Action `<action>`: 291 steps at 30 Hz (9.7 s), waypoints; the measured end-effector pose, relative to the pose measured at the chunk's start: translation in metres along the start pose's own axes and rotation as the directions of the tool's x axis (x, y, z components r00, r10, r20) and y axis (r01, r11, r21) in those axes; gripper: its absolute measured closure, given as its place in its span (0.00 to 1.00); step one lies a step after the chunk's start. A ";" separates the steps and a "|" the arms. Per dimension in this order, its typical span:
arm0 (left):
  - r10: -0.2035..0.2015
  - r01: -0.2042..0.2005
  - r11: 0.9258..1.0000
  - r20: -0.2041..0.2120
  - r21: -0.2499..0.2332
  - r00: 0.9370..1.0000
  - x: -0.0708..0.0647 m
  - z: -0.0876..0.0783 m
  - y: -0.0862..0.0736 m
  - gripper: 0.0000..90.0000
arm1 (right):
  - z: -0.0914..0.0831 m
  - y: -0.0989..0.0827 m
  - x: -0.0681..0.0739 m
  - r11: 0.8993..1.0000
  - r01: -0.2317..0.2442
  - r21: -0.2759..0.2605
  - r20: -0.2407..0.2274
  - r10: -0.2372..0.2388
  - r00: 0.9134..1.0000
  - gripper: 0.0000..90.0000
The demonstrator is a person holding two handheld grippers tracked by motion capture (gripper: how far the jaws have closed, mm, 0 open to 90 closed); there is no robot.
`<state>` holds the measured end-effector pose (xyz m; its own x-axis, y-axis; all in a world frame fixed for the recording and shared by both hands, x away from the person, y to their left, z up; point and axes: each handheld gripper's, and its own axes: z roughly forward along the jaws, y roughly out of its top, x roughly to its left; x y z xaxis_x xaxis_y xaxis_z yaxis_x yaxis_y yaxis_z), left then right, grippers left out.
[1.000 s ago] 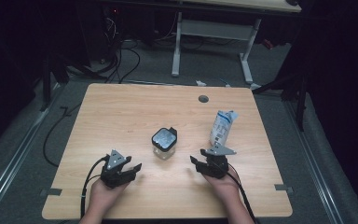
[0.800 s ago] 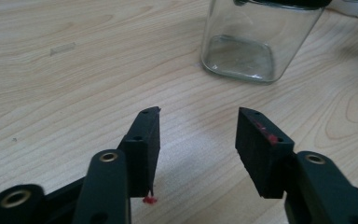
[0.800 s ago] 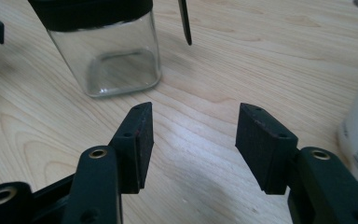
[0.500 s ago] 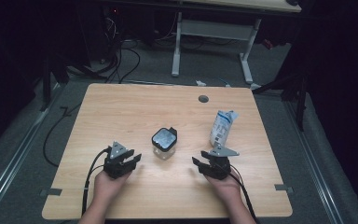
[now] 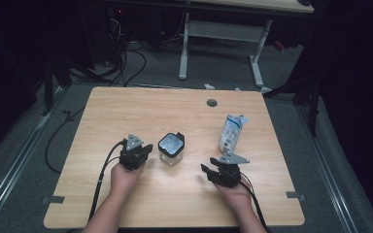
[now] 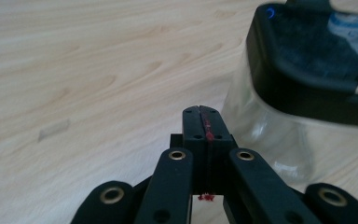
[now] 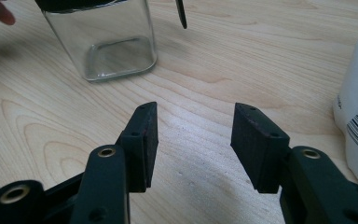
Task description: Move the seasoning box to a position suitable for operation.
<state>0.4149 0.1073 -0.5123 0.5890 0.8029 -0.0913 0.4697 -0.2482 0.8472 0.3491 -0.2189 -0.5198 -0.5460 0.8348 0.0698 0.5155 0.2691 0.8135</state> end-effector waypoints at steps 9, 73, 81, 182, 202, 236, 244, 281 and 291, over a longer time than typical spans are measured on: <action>0.007 -0.005 0.999 0.029 -0.041 1.000 -0.005 0.008 0.014 1.00 | -0.001 -0.001 0.000 1.000 0.014 -0.002 0.007 -0.014 1.000 0.75; 0.102 -0.089 0.992 0.150 -0.091 0.983 -0.084 -0.016 -0.015 1.00 | -0.003 -0.003 -0.007 1.000 -0.023 -0.009 0.021 0.023 1.000 0.68; 0.114 -0.100 0.991 0.170 -0.089 0.979 -0.095 -0.010 -0.014 1.00 | -0.003 -0.003 -0.008 1.000 -0.025 -0.007 0.022 0.025 0.999 0.67; 0.159 -0.150 0.984 0.096 -0.093 0.983 -0.063 0.016 0.053 1.00 | -0.007 -0.001 -0.007 1.000 0.004 -0.027 0.002 -0.004 1.000 0.70; 0.124 -0.113 0.988 0.105 -0.109 0.987 -0.060 0.017 0.050 1.00 | -0.011 0.006 0.000 0.997 0.039 -0.071 0.010 -0.039 0.999 0.82; 0.081 -0.068 0.991 0.113 -0.115 0.990 -0.058 0.018 0.049 1.00 | -0.013 0.034 0.013 0.981 0.096 -0.169 -0.023 -0.101 0.995 1.00; 0.088 -0.075 0.990 0.112 -0.116 0.990 -0.058 0.016 0.048 1.00 | -0.009 0.037 0.014 0.980 0.098 -0.173 -0.027 -0.105 0.994 1.00; 0.053 -0.020 0.988 0.216 -0.150 0.975 -0.100 -0.015 0.008 1.00 | -0.013 0.045 0.023 0.972 0.117 -0.205 -0.043 -0.129 0.991 1.00; 0.054 -0.021 0.987 0.208 -0.159 0.977 -0.101 -0.013 0.010 1.00 | -0.012 0.043 0.023 0.974 0.114 -0.194 -0.046 -0.125 0.991 1.00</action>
<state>0.3515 0.0305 -0.4880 0.7373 0.6582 -0.1518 0.3469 -0.1761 0.9212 0.3506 -0.1939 -0.4757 -0.6361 0.7716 -0.0055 0.3122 0.2639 0.9126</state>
